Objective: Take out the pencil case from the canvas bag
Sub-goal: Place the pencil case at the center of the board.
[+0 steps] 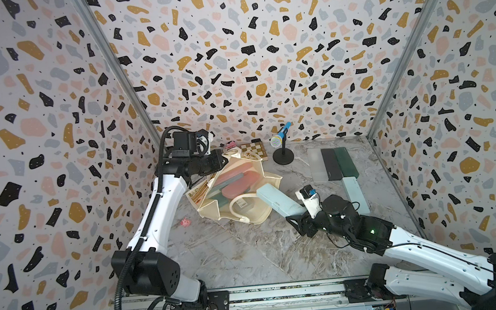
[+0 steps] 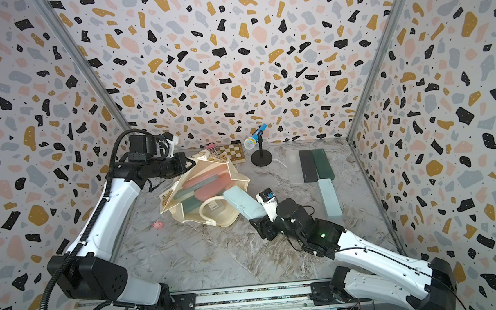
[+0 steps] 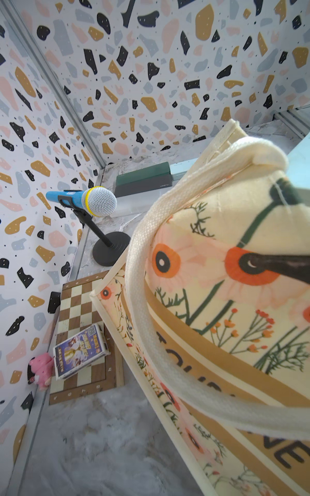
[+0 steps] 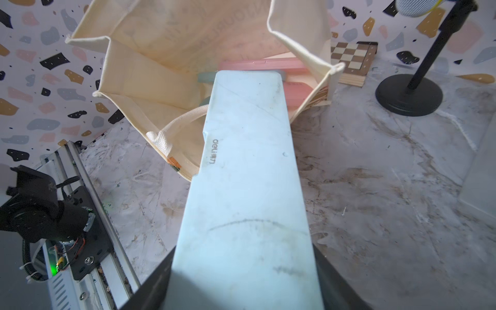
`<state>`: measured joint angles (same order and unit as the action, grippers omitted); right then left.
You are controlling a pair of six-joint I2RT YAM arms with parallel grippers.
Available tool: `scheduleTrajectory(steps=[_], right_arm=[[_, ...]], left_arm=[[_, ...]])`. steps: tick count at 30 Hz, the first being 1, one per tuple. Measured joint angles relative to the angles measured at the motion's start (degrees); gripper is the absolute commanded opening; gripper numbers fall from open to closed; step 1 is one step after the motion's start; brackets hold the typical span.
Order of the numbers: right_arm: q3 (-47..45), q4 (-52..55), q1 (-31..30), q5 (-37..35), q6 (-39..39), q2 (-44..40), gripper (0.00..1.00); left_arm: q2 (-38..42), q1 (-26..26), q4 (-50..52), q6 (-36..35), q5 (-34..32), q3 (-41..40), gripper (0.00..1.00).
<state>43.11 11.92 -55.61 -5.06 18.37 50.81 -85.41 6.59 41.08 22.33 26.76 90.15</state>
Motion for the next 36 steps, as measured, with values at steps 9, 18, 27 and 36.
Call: scheduleTrajectory(steps=[9, 18, 27, 36], right_arm=[[-1.07, 2.19, 0.11, -8.39, 0.90, -9.77, 0.57], [-1.07, 10.88, 0.96, -20.09, 7.17, -8.07, 0.57], [-2.43, 15.96, 15.28, -18.14, 12.46, 0.48, 0.56], [-5.35, 15.10, 29.00, -10.49, 12.11, 6.12, 0.55]], left_arm=[[-0.28, -0.81, 3.28, 1.66, -5.97, 3.96, 0.00], [-5.42, -0.87, 11.30, 3.52, -8.31, 16.31, 0.00], [-6.21, -0.52, 12.90, 5.38, -5.90, 19.21, 0.00], [-0.48, 3.61, 12.87, 0.20, -3.54, 11.28, 0.00]])
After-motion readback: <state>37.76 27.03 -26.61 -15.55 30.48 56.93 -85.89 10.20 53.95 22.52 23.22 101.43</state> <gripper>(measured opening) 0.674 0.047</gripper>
